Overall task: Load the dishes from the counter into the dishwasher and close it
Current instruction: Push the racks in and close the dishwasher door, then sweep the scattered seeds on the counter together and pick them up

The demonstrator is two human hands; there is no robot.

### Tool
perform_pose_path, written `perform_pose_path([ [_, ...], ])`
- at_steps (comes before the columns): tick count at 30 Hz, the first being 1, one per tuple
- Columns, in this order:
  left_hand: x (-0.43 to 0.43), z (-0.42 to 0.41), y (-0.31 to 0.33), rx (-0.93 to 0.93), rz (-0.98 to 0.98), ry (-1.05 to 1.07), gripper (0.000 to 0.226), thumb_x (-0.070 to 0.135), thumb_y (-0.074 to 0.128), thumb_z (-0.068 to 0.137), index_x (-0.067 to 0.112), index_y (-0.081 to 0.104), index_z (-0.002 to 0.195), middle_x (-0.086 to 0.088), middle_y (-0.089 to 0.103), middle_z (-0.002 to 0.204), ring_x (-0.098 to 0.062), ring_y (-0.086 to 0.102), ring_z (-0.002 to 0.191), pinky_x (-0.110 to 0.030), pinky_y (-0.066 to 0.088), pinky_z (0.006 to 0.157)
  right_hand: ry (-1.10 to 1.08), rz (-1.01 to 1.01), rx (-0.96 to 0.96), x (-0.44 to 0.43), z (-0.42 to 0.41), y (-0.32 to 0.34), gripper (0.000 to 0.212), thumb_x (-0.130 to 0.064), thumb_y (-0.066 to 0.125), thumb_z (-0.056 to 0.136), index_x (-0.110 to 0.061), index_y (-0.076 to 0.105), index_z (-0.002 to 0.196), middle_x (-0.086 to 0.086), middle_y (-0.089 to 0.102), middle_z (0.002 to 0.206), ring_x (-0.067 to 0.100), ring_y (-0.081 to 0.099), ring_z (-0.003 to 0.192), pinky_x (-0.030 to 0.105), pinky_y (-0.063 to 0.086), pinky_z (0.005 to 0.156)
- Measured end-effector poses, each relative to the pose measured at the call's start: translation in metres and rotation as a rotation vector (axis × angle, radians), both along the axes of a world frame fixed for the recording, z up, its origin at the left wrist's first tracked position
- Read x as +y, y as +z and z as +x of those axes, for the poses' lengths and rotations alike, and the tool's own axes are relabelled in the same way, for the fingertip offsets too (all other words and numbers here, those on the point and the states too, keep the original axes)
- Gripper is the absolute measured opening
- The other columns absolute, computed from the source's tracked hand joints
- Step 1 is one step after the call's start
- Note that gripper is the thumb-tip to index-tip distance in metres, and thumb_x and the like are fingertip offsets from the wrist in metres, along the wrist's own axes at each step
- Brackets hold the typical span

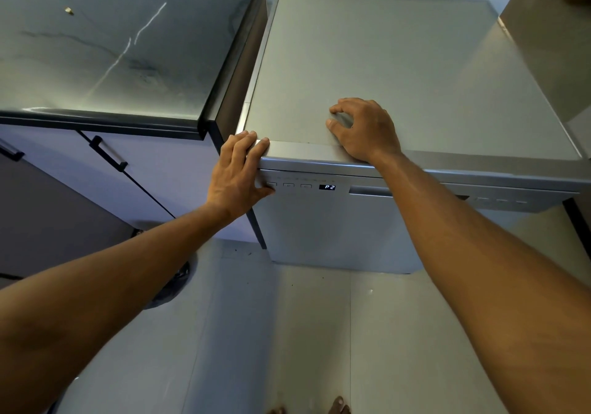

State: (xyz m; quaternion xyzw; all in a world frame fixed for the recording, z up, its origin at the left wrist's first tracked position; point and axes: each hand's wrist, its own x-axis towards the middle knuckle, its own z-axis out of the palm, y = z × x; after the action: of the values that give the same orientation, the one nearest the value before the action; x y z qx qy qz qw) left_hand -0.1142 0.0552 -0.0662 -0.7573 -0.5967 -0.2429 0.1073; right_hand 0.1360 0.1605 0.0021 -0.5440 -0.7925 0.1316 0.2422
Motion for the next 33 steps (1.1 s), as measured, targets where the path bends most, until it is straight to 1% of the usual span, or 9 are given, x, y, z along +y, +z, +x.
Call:
perform_pose_path([
  [6, 0.0008, 0.0000, -0.0014, -0.015, -0.006, 0.005, 0.106, 0.036, 0.095, 0.054, 0.012, 0.036, 0.139, -0.011, 0.033, 0.140, -0.035, 0.029, 0.131, -0.054, 0.039, 0.108, -0.008, 0.008, 0.008, 0.0006, 0.0003, -0.0007, 0.033, -0.040, 0.060, 0.095, -0.022, 0.070, 0.121, -0.003, 0.065, 0.132, 0.024, 0.056, 0.121, 0.035, 0.042, 0.101],
  [10, 0.0010, -0.0002, -0.0019, -0.023, -0.018, 0.008, 0.106, 0.037, 0.094, 0.055, 0.013, 0.035, 0.140, -0.012, 0.034, 0.140, -0.035, 0.030, 0.131, -0.054, 0.037, 0.109, -0.008, 0.013, 0.012, 0.0011, 0.0003, -0.0015, 0.033, -0.040, 0.060, 0.095, -0.021, 0.070, 0.120, -0.002, 0.066, 0.131, 0.024, 0.056, 0.121, 0.037, 0.043, 0.101],
  [16, 0.0013, -0.0005, -0.0031, -0.029, -0.021, -0.002, 0.108, 0.037, 0.094, 0.055, 0.014, 0.033, 0.140, -0.011, 0.032, 0.141, -0.036, 0.029, 0.132, -0.055, 0.036, 0.111, -0.021, 0.024, 0.022, 0.0024, 0.0009, -0.0031, 0.031, -0.039, 0.060, 0.095, -0.022, 0.071, 0.118, -0.002, 0.067, 0.129, 0.023, 0.057, 0.119, 0.033, 0.043, 0.099],
  [21, 0.0012, -0.0007, -0.0042, -0.030, -0.045, 0.006, 0.108, 0.037, 0.094, 0.056, 0.015, 0.032, 0.142, -0.014, 0.034, 0.143, -0.036, 0.029, 0.133, -0.055, 0.036, 0.111, -0.020, 0.029, 0.031, 0.0032, 0.0013, -0.0037, 0.031, -0.038, 0.061, 0.094, -0.021, 0.071, 0.117, -0.001, 0.067, 0.128, 0.024, 0.057, 0.119, 0.034, 0.044, 0.099],
  [29, 0.0028, -0.0022, -0.0062, -0.014, -0.038, 0.005, 0.108, 0.039, 0.094, 0.056, 0.015, 0.032, 0.142, -0.015, 0.034, 0.142, -0.038, 0.030, 0.133, -0.054, 0.035, 0.112, -0.015, 0.046, 0.039, 0.0066, 0.0030, -0.0071, 0.031, -0.038, 0.060, 0.096, -0.020, 0.071, 0.118, -0.002, 0.068, 0.127, 0.022, 0.058, 0.117, 0.031, 0.044, 0.097],
  [33, 0.0030, -0.0021, -0.0068, -0.011, -0.030, 0.001, 0.108, 0.040, 0.093, 0.056, 0.014, 0.033, 0.142, -0.015, 0.035, 0.142, -0.037, 0.030, 0.133, -0.054, 0.035, 0.112, -0.013, 0.046, 0.058, 0.0084, 0.0036, -0.0100, 0.029, -0.037, 0.060, 0.094, -0.020, 0.072, 0.115, -0.002, 0.069, 0.124, 0.022, 0.059, 0.115, 0.033, 0.045, 0.097],
])
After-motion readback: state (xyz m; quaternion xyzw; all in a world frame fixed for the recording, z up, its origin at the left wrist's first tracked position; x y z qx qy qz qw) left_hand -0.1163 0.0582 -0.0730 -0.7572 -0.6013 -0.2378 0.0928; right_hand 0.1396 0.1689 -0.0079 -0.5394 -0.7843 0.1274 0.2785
